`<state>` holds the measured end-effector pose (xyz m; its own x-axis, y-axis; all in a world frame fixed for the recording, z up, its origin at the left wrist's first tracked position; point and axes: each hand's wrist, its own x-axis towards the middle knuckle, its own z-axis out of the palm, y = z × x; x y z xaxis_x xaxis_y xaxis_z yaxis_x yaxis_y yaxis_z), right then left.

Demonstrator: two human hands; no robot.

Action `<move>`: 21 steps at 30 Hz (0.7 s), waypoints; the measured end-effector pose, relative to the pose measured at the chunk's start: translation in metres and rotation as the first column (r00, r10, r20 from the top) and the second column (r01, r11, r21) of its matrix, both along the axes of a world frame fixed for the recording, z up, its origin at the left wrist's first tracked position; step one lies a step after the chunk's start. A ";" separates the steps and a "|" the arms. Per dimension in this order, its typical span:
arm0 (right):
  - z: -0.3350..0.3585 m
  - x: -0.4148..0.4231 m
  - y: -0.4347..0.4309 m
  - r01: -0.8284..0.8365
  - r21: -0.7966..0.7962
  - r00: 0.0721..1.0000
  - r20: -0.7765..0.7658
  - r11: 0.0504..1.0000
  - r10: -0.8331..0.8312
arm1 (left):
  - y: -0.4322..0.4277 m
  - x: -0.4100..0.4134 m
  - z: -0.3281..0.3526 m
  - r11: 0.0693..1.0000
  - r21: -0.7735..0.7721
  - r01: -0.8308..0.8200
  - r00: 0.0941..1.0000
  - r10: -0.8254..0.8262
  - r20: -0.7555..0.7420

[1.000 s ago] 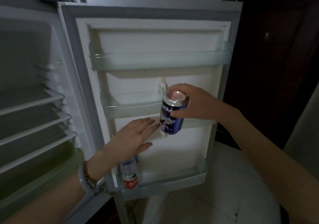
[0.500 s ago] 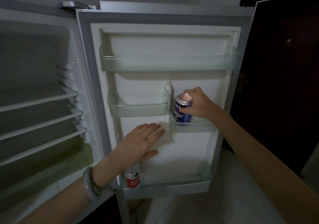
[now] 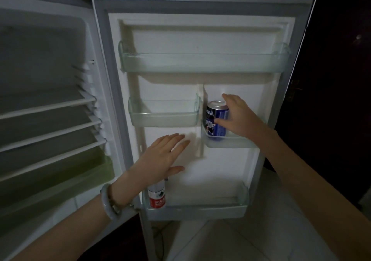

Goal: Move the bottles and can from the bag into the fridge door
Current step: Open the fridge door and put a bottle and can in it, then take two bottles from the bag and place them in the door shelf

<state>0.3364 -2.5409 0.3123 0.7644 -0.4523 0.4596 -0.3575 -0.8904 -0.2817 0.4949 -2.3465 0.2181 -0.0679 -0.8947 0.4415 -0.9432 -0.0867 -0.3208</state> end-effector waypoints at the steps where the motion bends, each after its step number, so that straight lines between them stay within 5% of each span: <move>1: 0.001 -0.005 0.009 -0.032 -0.036 0.999 0.029 0.999 0.033 | 0.002 0.001 0.000 1.000 0.002 -0.014 1.000 0.014 -0.008; 4: -0.003 -0.016 0.047 -0.173 -0.105 0.982 0.062 0.979 0.180 | 0.010 0.003 0.001 0.999 -0.002 -0.048 0.998 0.048 -0.029; 13: -0.074 0.028 0.137 -0.501 -0.080 0.856 -0.194 0.862 0.479 | 0.094 0.005 -0.023 0.966 -0.001 -0.260 0.960 0.258 -0.106; 21: -0.130 0.090 0.233 -0.719 0.056 0.623 -0.388 0.692 0.679 | 0.239 0.003 -0.075 0.783 0.171 -0.598 0.760 0.622 -0.189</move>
<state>0.4266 -2.3082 0.1824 0.9428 0.3179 0.1008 0.3311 -0.9280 -0.1708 0.4977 -2.1073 0.1435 0.5959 -0.7500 0.2871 -0.7463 -0.6492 -0.1469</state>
